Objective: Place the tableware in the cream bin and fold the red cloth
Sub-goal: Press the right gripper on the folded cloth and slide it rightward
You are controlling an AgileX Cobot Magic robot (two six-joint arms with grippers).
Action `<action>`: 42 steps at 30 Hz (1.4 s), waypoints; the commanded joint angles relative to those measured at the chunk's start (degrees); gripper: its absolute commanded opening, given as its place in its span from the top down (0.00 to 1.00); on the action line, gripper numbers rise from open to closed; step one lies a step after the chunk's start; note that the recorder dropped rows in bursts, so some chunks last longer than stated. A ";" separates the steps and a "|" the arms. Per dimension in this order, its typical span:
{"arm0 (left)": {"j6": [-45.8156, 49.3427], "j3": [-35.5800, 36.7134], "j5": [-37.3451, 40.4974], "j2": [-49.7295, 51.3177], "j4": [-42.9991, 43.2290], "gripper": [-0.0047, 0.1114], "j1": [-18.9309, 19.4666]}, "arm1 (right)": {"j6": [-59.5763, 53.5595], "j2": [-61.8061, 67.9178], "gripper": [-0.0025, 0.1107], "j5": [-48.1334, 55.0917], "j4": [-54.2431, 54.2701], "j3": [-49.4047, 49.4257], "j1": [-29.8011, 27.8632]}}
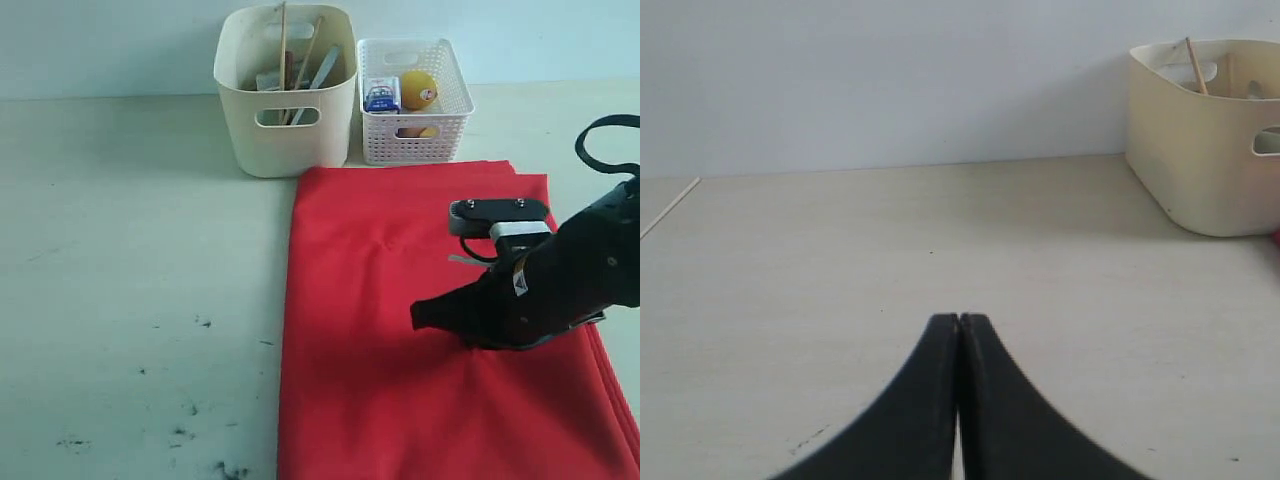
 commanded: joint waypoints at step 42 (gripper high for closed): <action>-0.57 -0.05 -0.09 -0.32 -0.32 0.94 0.31 | 33.32 10.31 0.98 1.03 -41.58 -7.82 -16.59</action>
